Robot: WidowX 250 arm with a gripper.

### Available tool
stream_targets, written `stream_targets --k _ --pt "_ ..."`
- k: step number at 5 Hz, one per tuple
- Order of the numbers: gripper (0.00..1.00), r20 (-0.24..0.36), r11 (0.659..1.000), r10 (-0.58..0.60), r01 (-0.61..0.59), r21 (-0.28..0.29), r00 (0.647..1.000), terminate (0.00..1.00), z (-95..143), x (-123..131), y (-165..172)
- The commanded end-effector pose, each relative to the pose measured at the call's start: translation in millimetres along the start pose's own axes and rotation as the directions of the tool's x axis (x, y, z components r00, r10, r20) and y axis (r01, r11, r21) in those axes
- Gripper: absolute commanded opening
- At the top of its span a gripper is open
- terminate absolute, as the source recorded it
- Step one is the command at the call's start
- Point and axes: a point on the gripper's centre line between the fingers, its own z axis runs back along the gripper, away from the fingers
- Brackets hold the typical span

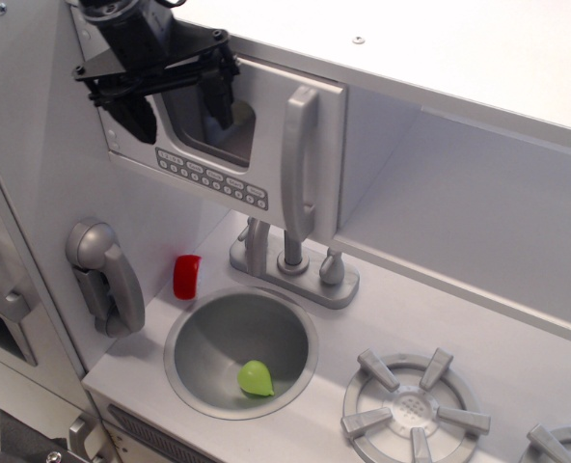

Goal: Close microwave

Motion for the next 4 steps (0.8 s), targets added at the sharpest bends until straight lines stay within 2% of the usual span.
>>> stream_targets --k 1,2,3,4 --pt "1.0 -0.116 0.998 0.03 -0.025 0.049 0.993 0.0 22.6 -7.1 8.5" --pt "1.0 -0.279 0.977 0.127 -0.071 0.203 0.952 0.0 28.8 -27.5 36.8" --pt "1.0 -0.314 0.975 0.108 -0.038 0.22 0.943 0.0 31.4 -44.2 54.1" --pt "1.0 -0.334 0.981 0.079 -0.013 0.196 0.939 0.0 35.8 -47.8 72.2"
